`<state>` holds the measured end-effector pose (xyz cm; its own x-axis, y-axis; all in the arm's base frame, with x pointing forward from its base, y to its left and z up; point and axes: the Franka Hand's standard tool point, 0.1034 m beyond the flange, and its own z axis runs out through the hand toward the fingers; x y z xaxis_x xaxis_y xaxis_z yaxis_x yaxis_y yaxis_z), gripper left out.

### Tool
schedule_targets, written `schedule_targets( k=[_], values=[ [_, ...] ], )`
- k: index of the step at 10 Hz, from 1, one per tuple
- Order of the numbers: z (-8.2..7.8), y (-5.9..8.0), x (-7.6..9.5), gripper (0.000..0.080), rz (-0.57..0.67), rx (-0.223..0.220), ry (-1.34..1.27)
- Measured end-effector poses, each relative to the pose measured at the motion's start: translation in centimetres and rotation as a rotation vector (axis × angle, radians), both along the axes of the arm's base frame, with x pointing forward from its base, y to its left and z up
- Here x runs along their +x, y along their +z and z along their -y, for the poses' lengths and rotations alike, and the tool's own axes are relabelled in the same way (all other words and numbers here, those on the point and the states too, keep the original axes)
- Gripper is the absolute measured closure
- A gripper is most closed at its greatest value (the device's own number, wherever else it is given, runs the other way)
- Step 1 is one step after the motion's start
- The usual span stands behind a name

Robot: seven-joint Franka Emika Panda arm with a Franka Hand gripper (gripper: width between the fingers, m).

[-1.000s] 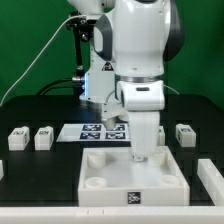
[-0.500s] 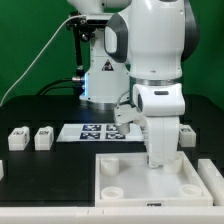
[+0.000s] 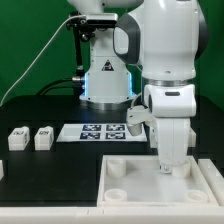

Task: Assemble one leg

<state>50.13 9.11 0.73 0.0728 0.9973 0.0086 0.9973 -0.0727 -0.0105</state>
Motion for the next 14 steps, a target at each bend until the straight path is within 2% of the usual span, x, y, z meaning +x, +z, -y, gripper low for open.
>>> schedule_targets(
  k=[1,2,3,4,6,9,10,13,14],
  values=[
    [0.1,0.0,-0.1,0.0368,-0.001,0.0,0.0],
    [0.3,-0.1,-0.3,0.0206,-0.005,-0.001,-0.001],
    [0.5,-0.2,-0.4,0.0206,-0.007,-0.001,-0.003],
    [0.5,-0.2,-0.6,0.0162,-0.004,0.0,-0.004],
    [1.0,0.3,-1.4,0.0153,-0.007,-0.007,-0.008],
    [0.5,4.7,-3.3,0.015,0.037,-0.024,-0.063],
    [0.3,5.4,-3.6,0.015,0.047,-0.024,-0.085],
    [0.4,5.1,-3.7,0.015,0.039,-0.021,-0.135],
    [0.3,5.1,-3.7,0.015,0.037,-0.017,-0.253]
  ],
)
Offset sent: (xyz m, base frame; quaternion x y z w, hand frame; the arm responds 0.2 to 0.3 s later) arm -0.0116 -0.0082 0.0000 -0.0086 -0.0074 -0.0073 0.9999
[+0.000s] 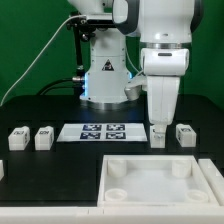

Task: Assemble one leg

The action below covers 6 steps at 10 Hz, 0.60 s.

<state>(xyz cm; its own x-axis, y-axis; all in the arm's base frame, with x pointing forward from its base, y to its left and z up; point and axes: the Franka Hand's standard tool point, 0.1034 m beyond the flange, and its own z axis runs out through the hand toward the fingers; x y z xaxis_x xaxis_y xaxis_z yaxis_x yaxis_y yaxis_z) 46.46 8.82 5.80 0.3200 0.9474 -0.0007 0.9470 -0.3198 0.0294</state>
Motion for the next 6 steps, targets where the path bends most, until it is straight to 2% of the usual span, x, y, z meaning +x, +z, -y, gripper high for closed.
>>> schedule_targets(
  k=[2,3,6],
  values=[
    [1.2,-0.9,-0.9,0.015,-0.004,0.022,-0.176],
    [0.6,-1.4,-2.0,0.015,-0.02,0.04,-0.407],
    [-4.1,-1.3,-3.1,0.015,-0.042,0.064,-0.87]
  ],
)
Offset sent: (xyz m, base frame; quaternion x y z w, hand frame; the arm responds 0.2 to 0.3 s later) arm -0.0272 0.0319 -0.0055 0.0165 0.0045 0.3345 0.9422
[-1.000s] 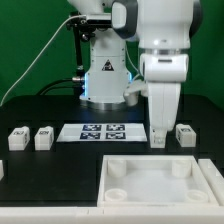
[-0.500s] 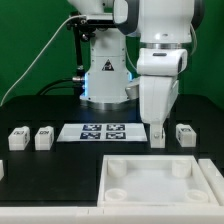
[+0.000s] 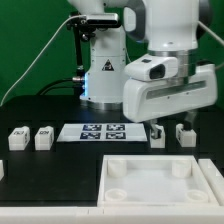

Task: Assemble one leg

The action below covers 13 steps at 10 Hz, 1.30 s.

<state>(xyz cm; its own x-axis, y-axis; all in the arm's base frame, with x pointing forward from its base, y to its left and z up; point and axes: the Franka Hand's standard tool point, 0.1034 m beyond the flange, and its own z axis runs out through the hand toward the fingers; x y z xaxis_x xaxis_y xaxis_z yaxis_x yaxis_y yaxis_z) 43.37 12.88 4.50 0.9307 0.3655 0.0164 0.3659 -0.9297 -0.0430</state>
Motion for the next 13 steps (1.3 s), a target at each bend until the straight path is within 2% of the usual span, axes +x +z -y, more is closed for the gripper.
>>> schedule_targets(
  k=[2,4,7,8,9,10,12,13],
  values=[
    [-3.0,0.3,-0.1,0.015,-0.009,0.018,-0.231],
    [-5.1,0.2,-0.3,0.015,-0.013,0.027,-0.303],
    [-5.0,0.1,-0.4,0.015,-0.041,0.011,-0.279],
    [-4.5,0.0,-1.0,0.015,-0.11,-0.024,-0.261],
    [-4.0,0.0,-1.3,0.015,-0.237,-0.065,-0.251],
    [-3.5,-0.5,-1.1,0.015,-0.337,-0.077,-0.272],
    [-3.6,-2.4,-3.0,0.015,-0.501,-0.133,-0.262],
    [-3.8,-3.2,-3.5,0.015,-0.547,-0.147,-0.257]
  ],
)
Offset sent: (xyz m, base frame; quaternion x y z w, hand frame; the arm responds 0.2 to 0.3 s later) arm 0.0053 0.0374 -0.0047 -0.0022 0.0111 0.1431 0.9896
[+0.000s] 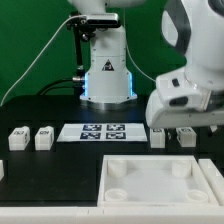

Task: Assemble one leg

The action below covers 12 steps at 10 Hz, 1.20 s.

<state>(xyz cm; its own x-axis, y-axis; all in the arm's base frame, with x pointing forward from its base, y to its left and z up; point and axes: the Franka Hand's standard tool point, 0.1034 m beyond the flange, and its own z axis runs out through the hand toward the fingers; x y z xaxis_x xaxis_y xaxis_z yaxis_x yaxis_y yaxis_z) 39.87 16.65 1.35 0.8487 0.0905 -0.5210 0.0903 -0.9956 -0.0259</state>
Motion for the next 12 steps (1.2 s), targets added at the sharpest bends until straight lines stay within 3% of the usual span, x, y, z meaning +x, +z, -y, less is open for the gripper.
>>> schedule_targets(
  k=[2,4,9,10,12],
  values=[
    [0.1,-0.7,-1.2,0.015,-0.136,-0.022,0.01],
    [0.2,-1.2,-1.7,0.015,-0.145,-0.025,0.013],
    [0.6,-1.1,-4.0,0.015,-0.212,-0.042,0.022],
    [0.7,-0.7,-4.7,0.015,-0.297,-0.058,0.03],
    [0.4,-1.0,-4.0,0.015,-0.306,-0.054,0.031]
  ],
)
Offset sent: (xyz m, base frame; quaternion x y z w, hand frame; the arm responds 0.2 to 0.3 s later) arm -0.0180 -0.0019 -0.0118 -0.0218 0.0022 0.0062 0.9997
